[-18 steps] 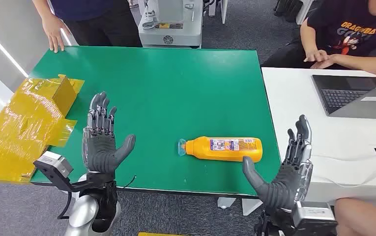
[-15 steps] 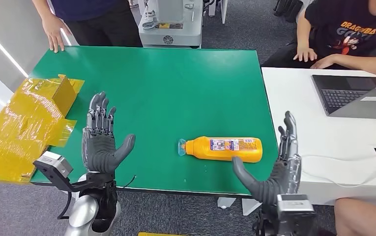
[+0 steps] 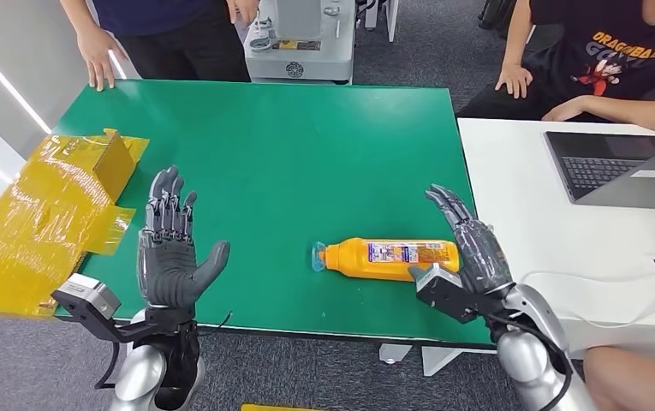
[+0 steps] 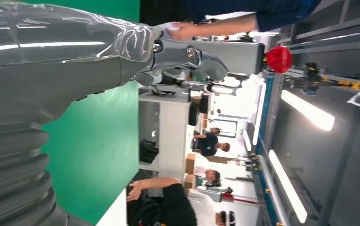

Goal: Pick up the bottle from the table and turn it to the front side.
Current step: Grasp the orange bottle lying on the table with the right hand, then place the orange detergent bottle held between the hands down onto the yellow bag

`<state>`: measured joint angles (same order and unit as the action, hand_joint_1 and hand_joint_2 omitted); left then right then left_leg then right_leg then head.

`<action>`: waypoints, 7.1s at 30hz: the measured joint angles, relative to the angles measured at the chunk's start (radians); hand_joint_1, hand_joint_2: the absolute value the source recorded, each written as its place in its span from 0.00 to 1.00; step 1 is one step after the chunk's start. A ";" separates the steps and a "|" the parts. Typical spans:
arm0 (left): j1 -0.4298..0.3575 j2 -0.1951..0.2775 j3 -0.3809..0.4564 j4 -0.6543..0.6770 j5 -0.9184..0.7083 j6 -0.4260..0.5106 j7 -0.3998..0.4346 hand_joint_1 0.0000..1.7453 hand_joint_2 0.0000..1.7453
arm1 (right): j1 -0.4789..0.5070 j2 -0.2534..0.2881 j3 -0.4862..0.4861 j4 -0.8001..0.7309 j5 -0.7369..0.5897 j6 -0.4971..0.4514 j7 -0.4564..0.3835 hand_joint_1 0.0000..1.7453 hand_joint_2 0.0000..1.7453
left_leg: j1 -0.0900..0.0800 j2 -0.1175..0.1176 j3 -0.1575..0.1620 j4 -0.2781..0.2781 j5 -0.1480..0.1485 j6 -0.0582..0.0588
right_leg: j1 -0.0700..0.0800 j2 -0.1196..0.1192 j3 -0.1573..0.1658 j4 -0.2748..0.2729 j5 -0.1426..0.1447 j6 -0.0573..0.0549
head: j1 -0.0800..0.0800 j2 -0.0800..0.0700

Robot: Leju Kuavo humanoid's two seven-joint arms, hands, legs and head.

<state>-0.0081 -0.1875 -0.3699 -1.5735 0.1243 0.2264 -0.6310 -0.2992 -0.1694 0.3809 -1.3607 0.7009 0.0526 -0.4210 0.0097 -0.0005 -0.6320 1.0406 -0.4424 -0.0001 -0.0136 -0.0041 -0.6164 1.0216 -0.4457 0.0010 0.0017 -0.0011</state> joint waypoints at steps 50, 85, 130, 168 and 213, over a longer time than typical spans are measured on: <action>-0.053 0.048 0.013 0.000 0.079 0.013 0.002 0.00 1.00 | -0.686 0.142 0.652 1.028 -0.145 0.466 0.055 0.00 1.00 | 0.001 0.000 0.000 0.000 0.002 0.001 | 0.001 0.000 -0.001 0.001 0.000 -0.001 | 0.000 0.000; -0.054 0.042 0.020 0.012 0.071 -0.010 0.018 0.00 1.00 | -0.641 0.111 0.712 1.049 -0.160 0.255 0.020 0.98 1.00 | 0.001 0.001 0.001 0.000 0.002 0.001 | 0.001 0.000 0.000 0.000 0.000 0.000 | 0.000 0.000; -0.136 0.048 0.040 0.108 0.022 0.043 0.012 0.00 1.00 | -0.450 0.219 0.343 0.772 -0.343 -0.392 -0.273 1.00 1.00 | 0.001 0.000 -0.001 0.000 0.002 0.001 | 0.001 0.000 -0.002 0.001 0.000 0.000 | 0.000 0.000; -0.621 0.075 -0.071 0.571 0.174 -0.443 0.328 0.00 1.00 | -0.304 0.235 0.265 0.465 -0.354 -0.225 -0.276 1.00 1.00 | 0.001 0.001 -0.001 0.000 0.002 0.001 | 0.001 0.001 -0.002 0.001 0.000 -0.001 | 0.000 0.000; -0.603 -0.038 -0.180 0.532 0.202 -0.307 0.318 0.00 1.00 | -0.364 0.324 0.143 0.582 -0.266 -0.229 -0.276 1.00 1.00 | 0.001 0.001 -0.001 0.000 0.002 0.001 | 0.001 0.001 -0.003 0.001 0.000 -0.001 | 0.000 0.000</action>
<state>-0.6106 -0.2254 -0.5502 -1.0413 0.3266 -0.0805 -0.3127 -0.6637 0.1544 0.5236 -0.7787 0.4350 -0.1761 -0.6973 0.0105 0.0001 -0.6334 1.0404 -0.4407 0.0008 -0.0126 -0.0035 -0.6190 1.0228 -0.4456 0.0005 0.0015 -0.0011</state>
